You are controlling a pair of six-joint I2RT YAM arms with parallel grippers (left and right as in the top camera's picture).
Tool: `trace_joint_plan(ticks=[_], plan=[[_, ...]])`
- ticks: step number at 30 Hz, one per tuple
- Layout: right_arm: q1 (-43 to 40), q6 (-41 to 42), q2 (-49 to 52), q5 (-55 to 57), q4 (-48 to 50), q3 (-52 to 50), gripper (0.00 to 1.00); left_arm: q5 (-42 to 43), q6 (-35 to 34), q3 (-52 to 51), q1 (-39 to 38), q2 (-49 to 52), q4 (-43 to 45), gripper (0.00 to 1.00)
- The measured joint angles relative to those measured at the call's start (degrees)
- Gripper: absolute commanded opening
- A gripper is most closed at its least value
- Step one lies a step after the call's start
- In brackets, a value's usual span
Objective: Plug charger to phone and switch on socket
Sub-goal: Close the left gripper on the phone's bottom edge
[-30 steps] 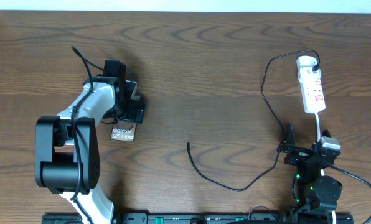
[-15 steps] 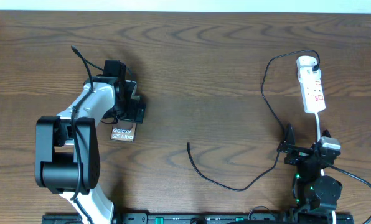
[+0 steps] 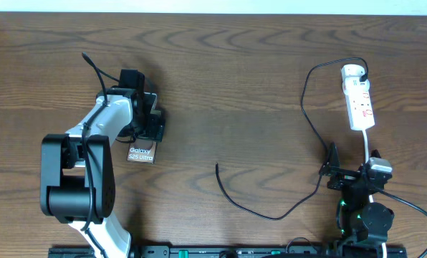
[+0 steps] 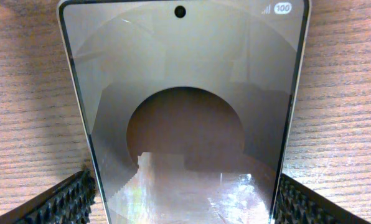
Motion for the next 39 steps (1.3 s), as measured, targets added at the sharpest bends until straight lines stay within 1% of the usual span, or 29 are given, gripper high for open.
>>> trace_joint_plan(ticks=[2,5,18,20,26,39], plan=[[0.0,0.0,0.0,0.0,0.0,0.0,0.99,0.0,0.0,0.0,0.0,0.0,0.02,0.86],[0.0,0.0,0.0,0.0,0.0,0.0,0.99,0.04,0.0,0.0,0.0,0.0,0.0,0.8],[0.0,0.0,0.0,0.0,0.0,0.02,0.99,0.04,-0.02,0.0,0.0,0.0,0.0,0.75],[0.0,0.0,0.0,0.0,0.0,0.02,0.99,0.04,-0.02,0.0,0.0,0.0,0.0,0.72],[0.0,0.0,0.0,0.0,0.0,0.02,0.99,0.2,-0.04,0.0,0.0,-0.02,-0.02,0.67],[0.0,0.0,0.0,0.0,0.0,0.0,0.99,0.2,-0.07,0.0,0.0,-0.02,-0.02,0.65]])
